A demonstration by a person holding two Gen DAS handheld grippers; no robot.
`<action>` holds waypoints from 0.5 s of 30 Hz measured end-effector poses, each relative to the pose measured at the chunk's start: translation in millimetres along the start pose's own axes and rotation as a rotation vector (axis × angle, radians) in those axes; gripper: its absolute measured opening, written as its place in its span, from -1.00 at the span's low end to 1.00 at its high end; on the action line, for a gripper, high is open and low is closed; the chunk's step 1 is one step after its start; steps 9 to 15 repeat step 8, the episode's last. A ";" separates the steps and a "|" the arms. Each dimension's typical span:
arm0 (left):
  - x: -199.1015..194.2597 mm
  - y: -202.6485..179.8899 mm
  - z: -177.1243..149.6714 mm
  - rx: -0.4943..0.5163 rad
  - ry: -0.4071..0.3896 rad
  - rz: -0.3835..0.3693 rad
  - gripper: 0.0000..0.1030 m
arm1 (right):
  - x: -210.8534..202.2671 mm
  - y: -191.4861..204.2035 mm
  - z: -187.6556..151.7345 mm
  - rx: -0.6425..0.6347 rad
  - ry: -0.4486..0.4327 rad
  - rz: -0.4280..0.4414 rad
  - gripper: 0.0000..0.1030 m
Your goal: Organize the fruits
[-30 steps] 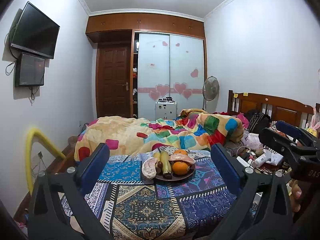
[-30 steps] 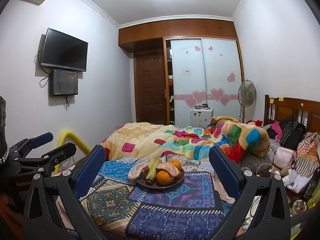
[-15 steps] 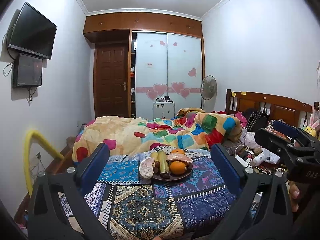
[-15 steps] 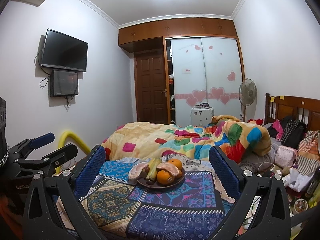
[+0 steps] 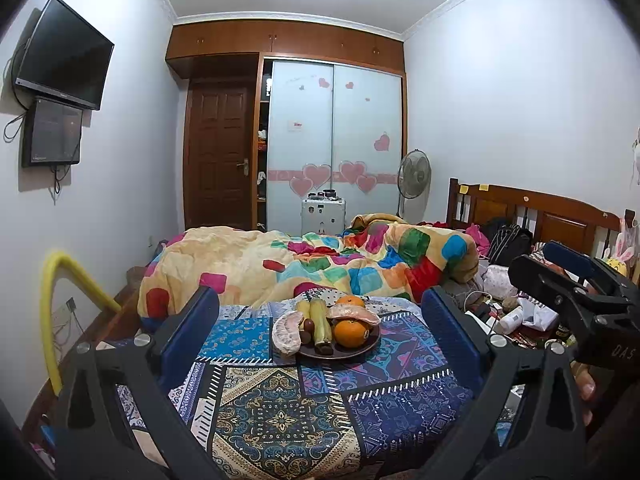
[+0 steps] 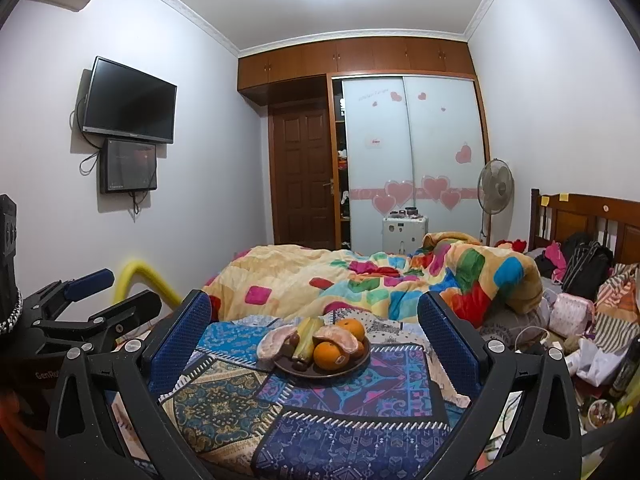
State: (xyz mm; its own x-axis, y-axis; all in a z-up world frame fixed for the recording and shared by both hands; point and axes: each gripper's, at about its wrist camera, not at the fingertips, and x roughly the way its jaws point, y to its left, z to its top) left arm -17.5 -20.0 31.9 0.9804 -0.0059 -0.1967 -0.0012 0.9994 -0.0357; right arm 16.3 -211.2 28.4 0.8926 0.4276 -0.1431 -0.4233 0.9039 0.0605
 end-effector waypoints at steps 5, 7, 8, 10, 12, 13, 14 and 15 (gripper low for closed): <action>0.4 -0.5 0.1 0.000 0.002 -0.001 0.99 | 0.0 0.2 0.3 0.000 0.001 0.001 1.00; 0.4 -0.2 0.1 0.001 0.001 -0.002 0.99 | 0.2 0.2 0.4 0.000 0.000 0.000 1.00; 0.3 0.0 0.2 -0.001 0.003 -0.002 0.99 | 0.1 0.3 0.6 0.000 0.000 0.000 1.00; 0.3 0.0 0.2 -0.001 0.003 -0.002 0.99 | 0.1 0.3 0.6 0.000 0.000 0.000 1.00; 0.3 0.0 0.2 -0.001 0.003 -0.002 0.99 | 0.1 0.3 0.6 0.000 0.000 0.000 1.00; 0.3 0.0 0.2 -0.001 0.003 -0.002 0.99 | 0.1 0.3 0.6 0.000 0.000 0.000 1.00; 0.3 0.0 0.2 -0.001 0.003 -0.002 0.99 | 0.1 0.3 0.6 0.000 0.000 0.000 1.00; 0.3 0.0 0.2 -0.001 0.003 -0.002 0.99 | 0.1 0.3 0.6 0.000 0.000 0.000 1.00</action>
